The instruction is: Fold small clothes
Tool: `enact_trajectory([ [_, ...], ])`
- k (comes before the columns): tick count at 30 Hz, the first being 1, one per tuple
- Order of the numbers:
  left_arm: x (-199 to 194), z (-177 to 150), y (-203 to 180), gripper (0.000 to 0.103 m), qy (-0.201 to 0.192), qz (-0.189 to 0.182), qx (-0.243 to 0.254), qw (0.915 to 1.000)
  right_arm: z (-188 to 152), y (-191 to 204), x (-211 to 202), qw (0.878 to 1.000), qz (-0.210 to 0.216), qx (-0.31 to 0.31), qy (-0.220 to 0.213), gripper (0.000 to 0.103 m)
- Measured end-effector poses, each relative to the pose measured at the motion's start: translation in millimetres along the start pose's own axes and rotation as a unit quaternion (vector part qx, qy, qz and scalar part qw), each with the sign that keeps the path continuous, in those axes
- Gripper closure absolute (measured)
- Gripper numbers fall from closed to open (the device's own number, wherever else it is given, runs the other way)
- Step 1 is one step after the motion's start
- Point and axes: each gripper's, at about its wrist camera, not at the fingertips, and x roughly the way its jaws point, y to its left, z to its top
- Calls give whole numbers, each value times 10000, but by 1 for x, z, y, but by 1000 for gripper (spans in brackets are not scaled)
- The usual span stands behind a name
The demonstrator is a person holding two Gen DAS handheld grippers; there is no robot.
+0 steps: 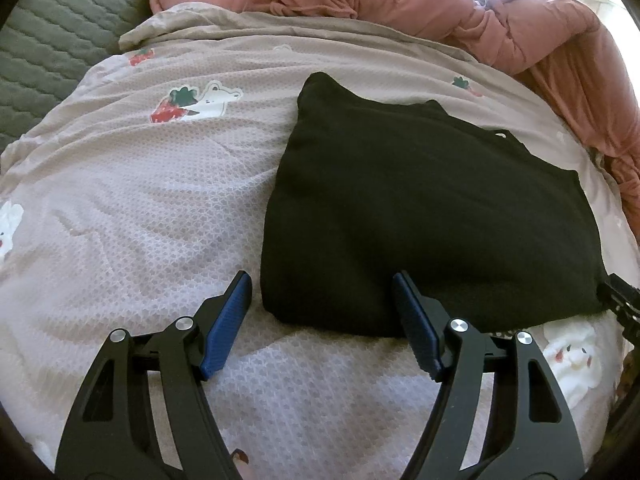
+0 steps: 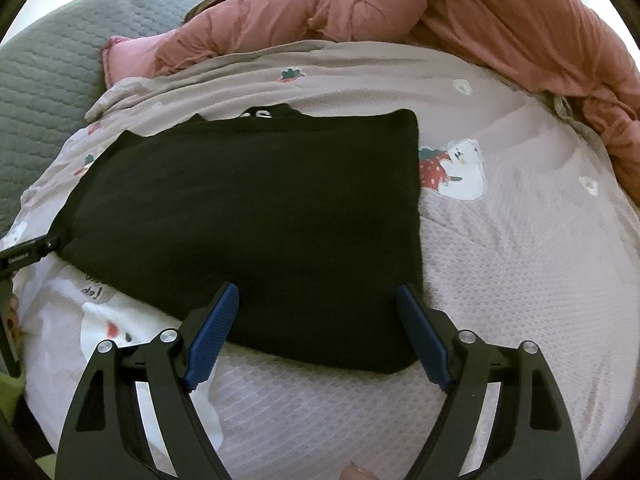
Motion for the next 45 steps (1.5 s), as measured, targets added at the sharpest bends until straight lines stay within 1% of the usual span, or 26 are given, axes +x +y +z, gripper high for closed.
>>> enact_trajectory([
  [17, -18, -6, -5, 38, -84, -103, 40, 9999, 0, 26, -15, 9994, 187, -279, -73, 22],
  [19, -21, -6, -5, 38, -105, -114, 48, 9999, 0, 30, -16, 9992, 201, -323, -81, 20],
  [20, -22, -6, -5, 38, -115, -117, 44, 9999, 0, 33, -17, 9991, 216, -347, -89, 17],
  [27, -31, -7, 0, 35, -188, -147, -15, 9997, 3, 49, -19, 9984, 270, -488, -106, 15],
  [29, -32, -7, 2, 25, -200, -133, -22, 9997, 2, 53, -20, 9982, 276, -526, -110, 14],
  [34, -36, -8, 5, 25, -230, -114, -35, 9997, 3, 65, -23, 9974, 315, -634, -130, 11],
  [36, -38, -8, 8, 24, -236, -90, -33, 9997, 3, 70, -24, 9970, 322, -685, -136, 8],
  [41, -40, -9, 14, 23, -243, -3, -31, 9997, 5, 83, -24, 9960, 368, -802, -168, 7],
  [42, -41, -9, 15, 18, -246, 8, -38, 9997, 5, 86, -24, 9956, 381, -840, -173, 7],
  [43, -42, -9, 16, 9, -269, 37, -44, 9996, 6, 89, -24, 9953, 384, -868, -180, 6],
  [45, -44, -9, 18, 9, -298, 35, -23, 9995, 6, 94, -24, 9948, 403, -914, -193, 6],
])
